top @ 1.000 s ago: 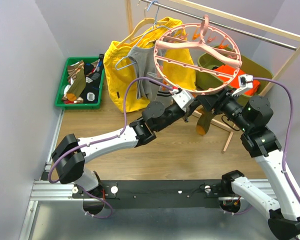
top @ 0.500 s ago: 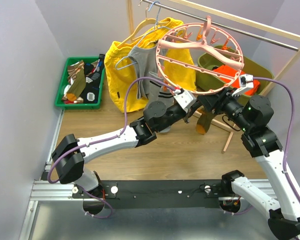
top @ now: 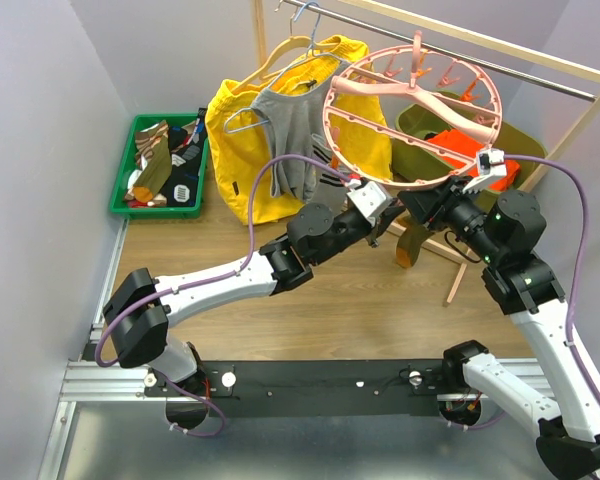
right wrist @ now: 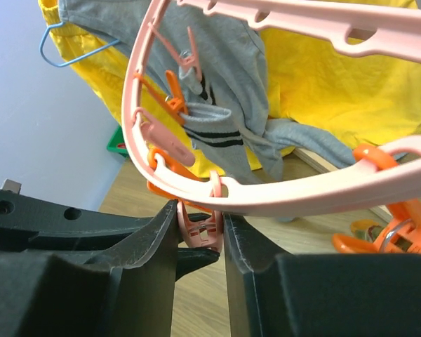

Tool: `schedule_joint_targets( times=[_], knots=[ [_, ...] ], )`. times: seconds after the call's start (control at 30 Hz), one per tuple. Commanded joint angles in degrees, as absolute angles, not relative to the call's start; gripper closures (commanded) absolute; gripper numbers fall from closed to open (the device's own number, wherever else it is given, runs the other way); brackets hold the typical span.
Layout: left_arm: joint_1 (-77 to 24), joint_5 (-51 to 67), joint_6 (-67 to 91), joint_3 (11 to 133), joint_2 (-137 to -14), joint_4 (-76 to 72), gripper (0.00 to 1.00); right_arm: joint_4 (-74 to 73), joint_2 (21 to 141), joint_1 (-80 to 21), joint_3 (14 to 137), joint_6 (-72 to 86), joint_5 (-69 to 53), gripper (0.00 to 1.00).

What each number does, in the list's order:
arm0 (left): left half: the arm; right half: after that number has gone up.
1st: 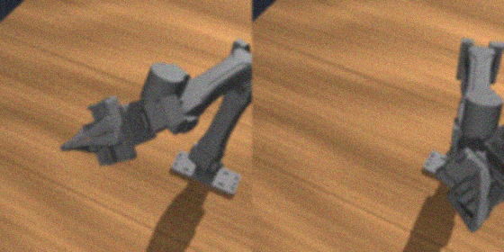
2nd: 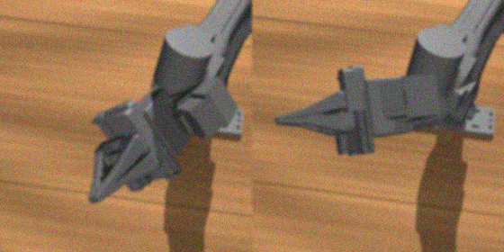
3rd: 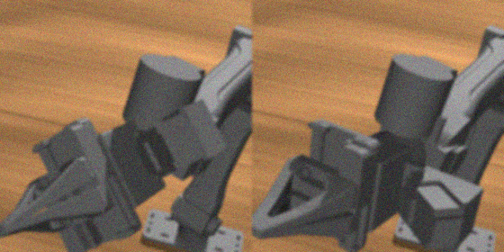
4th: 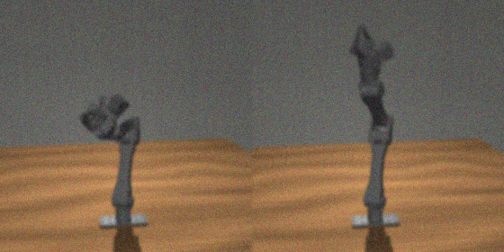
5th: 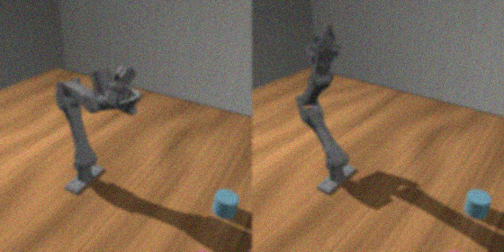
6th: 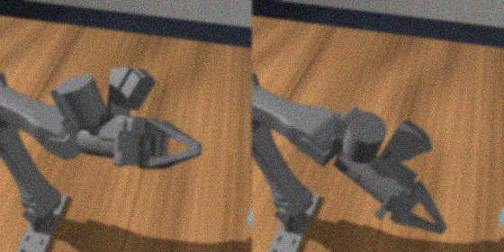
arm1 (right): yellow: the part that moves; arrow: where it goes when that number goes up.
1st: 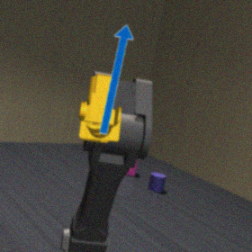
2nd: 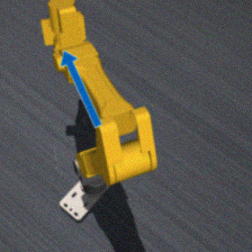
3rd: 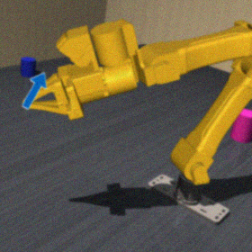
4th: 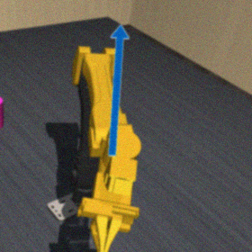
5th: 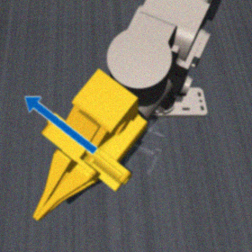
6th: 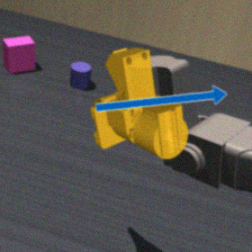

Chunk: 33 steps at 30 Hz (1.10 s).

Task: Clip the socks to the hanger
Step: Open the clamp at the hanger, then pick up the sock from the bin.

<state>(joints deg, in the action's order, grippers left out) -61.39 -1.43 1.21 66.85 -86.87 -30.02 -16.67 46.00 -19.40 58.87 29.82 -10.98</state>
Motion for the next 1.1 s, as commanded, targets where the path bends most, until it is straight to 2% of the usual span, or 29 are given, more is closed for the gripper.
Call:
schedule_joint_targets(
  times=[0.0,0.07,0.2,0.33,0.4,0.67,0.9,1.07],
  knots=[
    [-62.0,-3.4,2.7,64.1,-84.5,-30.6,0.65,-15.3,46.1,-19.5,60.6,29.9,-11.2,0.89],
    [-62.0,-3.6,3.0,63.4,-83.1,-31.2,0.52,-15.1,46.3,-19.5,60.4,30.0,-11.6,0.91],
    [-62.0,-4.2,4.9,62.1,-79.9,-31.4,0.38,-14.9,46.8,-19.5,59.9,30.1,-11.7,0.99],
    [-62.0,-6.1,7.8,59.6,-74.2,-30.2,0.36,-15.0,47.2,-19.4,59.9,30.7,-11.0,0.99],
    [-62.0,-8.2,9.7,59.2,-72.2,-28.7,0.33,-15.9,47.5,-19.5,60.0,30.8,-10.2,0.99],
    [-58.7,-18.3,16.3,58.7,-65.1,-9.7,0.27,-15.3,47.6,-19.5,57.8,31.1,-9.7,0.99],
    [-41.4,-14.8,26.6,54.2,-60.1,1.6,0.27,-16.3,48.3,-19.5,58.4,29.0,-9.2,0.99],
    [-26.7,-13.2,25.5,53.3,-60.3,5.6,0.27,-17.5,48.0,-19.5,58.8,26.6,-7.6,0.99]
  ],
)
